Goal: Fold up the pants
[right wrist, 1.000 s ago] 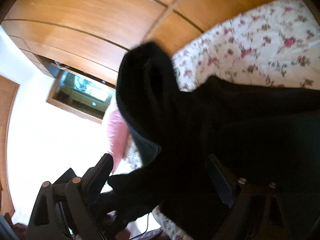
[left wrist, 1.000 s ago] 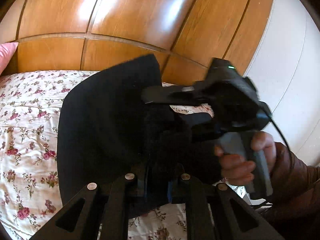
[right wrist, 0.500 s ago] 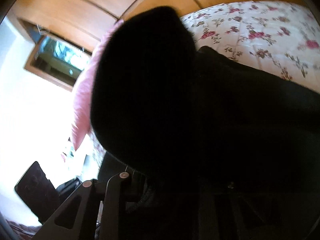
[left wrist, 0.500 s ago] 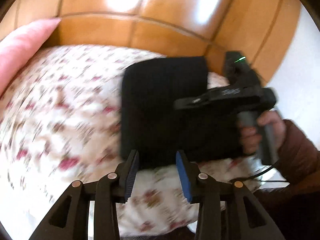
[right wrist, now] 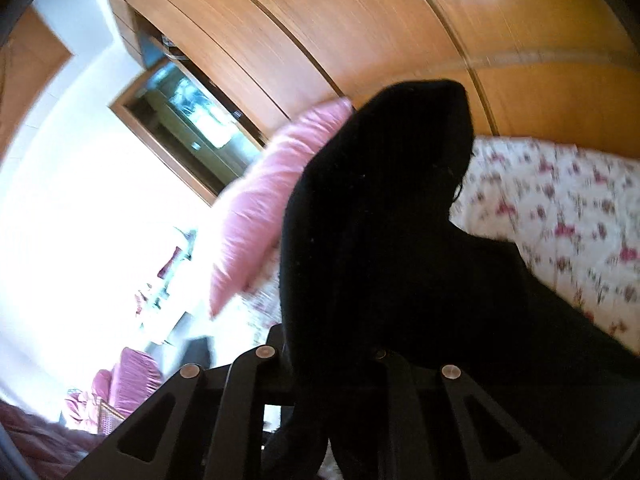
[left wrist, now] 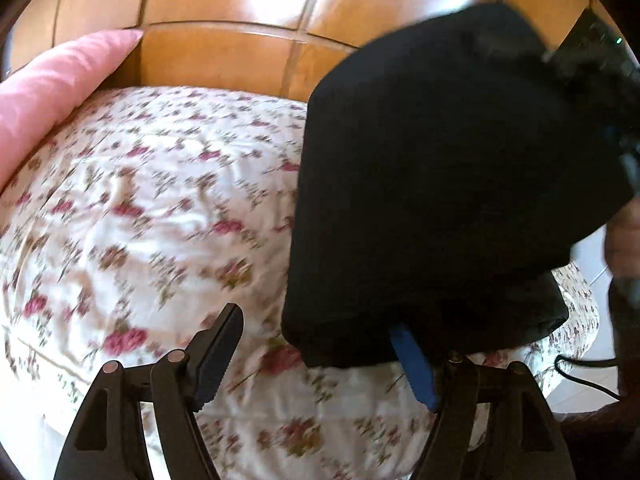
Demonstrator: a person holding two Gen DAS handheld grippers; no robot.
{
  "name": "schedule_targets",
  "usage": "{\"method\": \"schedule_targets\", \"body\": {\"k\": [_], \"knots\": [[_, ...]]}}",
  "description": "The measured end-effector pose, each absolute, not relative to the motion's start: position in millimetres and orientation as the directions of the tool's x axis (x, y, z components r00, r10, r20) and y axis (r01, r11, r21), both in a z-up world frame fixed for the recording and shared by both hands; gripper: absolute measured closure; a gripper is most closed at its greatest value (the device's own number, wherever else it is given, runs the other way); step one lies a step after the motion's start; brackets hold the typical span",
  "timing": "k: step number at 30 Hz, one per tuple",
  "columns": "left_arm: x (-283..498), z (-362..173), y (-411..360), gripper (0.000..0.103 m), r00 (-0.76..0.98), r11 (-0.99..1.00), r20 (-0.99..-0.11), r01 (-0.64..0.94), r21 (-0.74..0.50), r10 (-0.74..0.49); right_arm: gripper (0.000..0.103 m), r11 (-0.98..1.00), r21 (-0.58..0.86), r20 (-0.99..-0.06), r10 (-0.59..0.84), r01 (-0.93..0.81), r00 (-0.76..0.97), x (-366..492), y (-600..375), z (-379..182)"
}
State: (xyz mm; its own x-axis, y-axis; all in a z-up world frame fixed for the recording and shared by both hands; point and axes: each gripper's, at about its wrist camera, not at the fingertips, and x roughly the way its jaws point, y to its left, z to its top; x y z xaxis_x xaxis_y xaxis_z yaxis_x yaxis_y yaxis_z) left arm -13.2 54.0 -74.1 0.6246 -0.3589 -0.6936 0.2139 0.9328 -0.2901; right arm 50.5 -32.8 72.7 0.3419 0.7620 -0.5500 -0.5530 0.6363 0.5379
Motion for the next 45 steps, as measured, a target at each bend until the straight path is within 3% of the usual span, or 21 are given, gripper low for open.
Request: {"method": "schedule_targets", "body": {"k": [2, 4, 6, 9, 15, 21, 25, 30, 34, 36, 38, 43, 45], "knots": [[-8.2, -70.5, 44.8, 0.030, 0.635, 0.931, -0.682, 0.222, -0.291, -0.364, 0.090, 0.624, 0.540, -0.521, 0.775, -0.566, 0.357, 44.2, -42.6, 92.9], [-2.5, -68.4, 36.2, 0.046, 0.631, 0.922, -0.673, 0.237, -0.307, -0.386, 0.090, 0.625, 0.529, -0.500, 0.776, -0.574, 0.384, 34.8, -57.4, 110.8], [2.2, -65.1, 25.4, 0.070, 0.613, 0.905, -0.665, 0.280, -0.321, -0.426, 0.090, 0.640, 0.515, -0.485, 0.766, -0.570, 0.422, 24.8, -79.6, 124.5], [-9.4, -51.4, 4.7, 0.085, 0.629, 0.879, -0.619, 0.394, -0.268, -0.470, 0.090, 0.682, 0.498, -0.483, 0.731, -0.536, 0.482, 11.3, -106.4, 126.2], [-27.0, -50.0, -40.8, 0.086, 0.587, 0.814, -0.631, 0.566, -0.126, -0.506, 0.090, 0.800, 0.535, -0.567, 0.579, -0.273, 0.585, -7.2, -214.5, 68.0], [-32.5, -52.7, -75.2, 0.084, 0.559, 0.763, -0.656, 0.645, -0.040, -0.507, 0.090, 0.838, 0.542, -0.676, 0.479, -0.063, 0.560, -8.0, -274.0, -3.7], [-33.2, -48.9, -89.5, 0.084, 0.576, 0.757, -0.663, 0.654, 0.022, -0.478, 0.090, 0.836, 0.546, -0.676, 0.477, -0.052, 0.561, -0.4, -284.6, -7.5], [-31.5, -39.0, -91.9, 0.080, 0.555, 0.760, -0.655, 0.649, -0.046, -0.513, 0.090, 0.856, 0.506, -0.632, 0.453, -0.107, 0.628, -11.6, -294.4, 26.2], [-28.4, -43.7, -107.2, 0.075, 0.529, 0.728, -0.676, 0.686, -0.016, -0.513, 0.089, 0.887, 0.460, -0.725, 0.403, -0.043, 0.558, 5.1, -303.9, -3.4], [-28.2, -45.4, -107.9, 0.071, 0.521, 0.724, -0.679, 0.690, -0.022, -0.517, 0.088, 0.851, 0.525, -0.699, 0.444, -0.020, 0.561, 5.3, -313.4, -16.7], [-31.2, -40.0, -101.2, 0.066, 0.503, 0.713, -0.673, 0.699, -0.053, -0.543, 0.082, 0.823, 0.567, -0.663, 0.468, -0.015, 0.584, 4.1, -321.0, -17.5], [-36.5, -29.4, -68.1, 0.064, 0.439, 0.690, -0.659, 0.703, -0.171, -0.611, 0.053, 0.823, 0.565, -0.637, 0.390, 0.059, 0.665, -29.5, -338.0, 9.7], [-37.9, -25.9, -54.3, 0.064, 0.446, 0.699, -0.643, 0.687, -0.201, -0.623, 0.053, 0.815, 0.575, -0.612, 0.370, 0.073, 0.699, -51.5, -345.8, 24.8]]}}
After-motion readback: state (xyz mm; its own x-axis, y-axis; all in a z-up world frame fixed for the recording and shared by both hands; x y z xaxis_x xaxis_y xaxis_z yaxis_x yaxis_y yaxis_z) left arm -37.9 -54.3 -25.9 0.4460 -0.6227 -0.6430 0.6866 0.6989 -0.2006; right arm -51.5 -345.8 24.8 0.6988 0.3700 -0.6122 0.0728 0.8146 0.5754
